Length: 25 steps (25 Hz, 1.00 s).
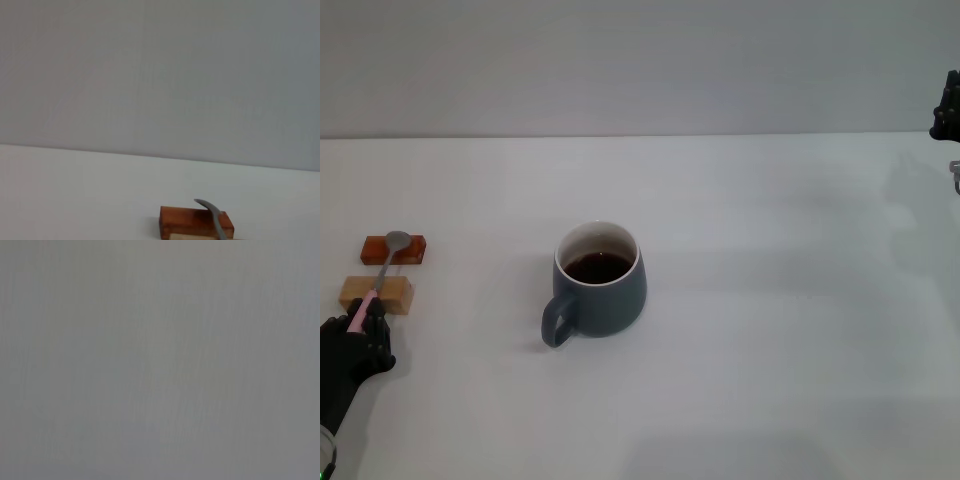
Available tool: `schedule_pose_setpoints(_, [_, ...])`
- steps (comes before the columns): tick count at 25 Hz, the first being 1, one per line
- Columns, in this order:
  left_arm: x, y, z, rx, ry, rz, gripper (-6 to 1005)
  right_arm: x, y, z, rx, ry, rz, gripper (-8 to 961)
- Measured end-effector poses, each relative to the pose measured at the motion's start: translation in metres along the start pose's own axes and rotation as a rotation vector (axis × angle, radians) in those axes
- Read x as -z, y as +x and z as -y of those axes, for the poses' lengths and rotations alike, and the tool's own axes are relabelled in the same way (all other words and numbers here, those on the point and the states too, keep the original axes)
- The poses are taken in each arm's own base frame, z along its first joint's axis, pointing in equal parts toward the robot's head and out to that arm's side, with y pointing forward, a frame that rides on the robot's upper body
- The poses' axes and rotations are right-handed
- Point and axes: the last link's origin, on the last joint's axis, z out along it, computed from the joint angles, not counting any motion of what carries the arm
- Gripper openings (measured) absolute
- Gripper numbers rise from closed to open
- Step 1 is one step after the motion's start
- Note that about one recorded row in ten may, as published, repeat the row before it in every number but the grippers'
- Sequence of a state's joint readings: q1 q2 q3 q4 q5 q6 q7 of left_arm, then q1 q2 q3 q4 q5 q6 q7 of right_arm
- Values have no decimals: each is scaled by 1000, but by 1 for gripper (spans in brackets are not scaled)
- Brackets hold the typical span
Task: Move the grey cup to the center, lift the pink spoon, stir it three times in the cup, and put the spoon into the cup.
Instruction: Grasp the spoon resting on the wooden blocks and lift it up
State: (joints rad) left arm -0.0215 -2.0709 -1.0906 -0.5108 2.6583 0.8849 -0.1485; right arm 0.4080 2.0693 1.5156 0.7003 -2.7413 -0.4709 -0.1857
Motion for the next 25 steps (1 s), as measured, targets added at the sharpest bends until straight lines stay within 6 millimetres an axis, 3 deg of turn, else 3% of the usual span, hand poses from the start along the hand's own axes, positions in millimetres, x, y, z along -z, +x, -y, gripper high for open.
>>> schedule_pose_setpoints(25, [2,3,3,30,24,-25,152,0,0,0,0,0,1,50])
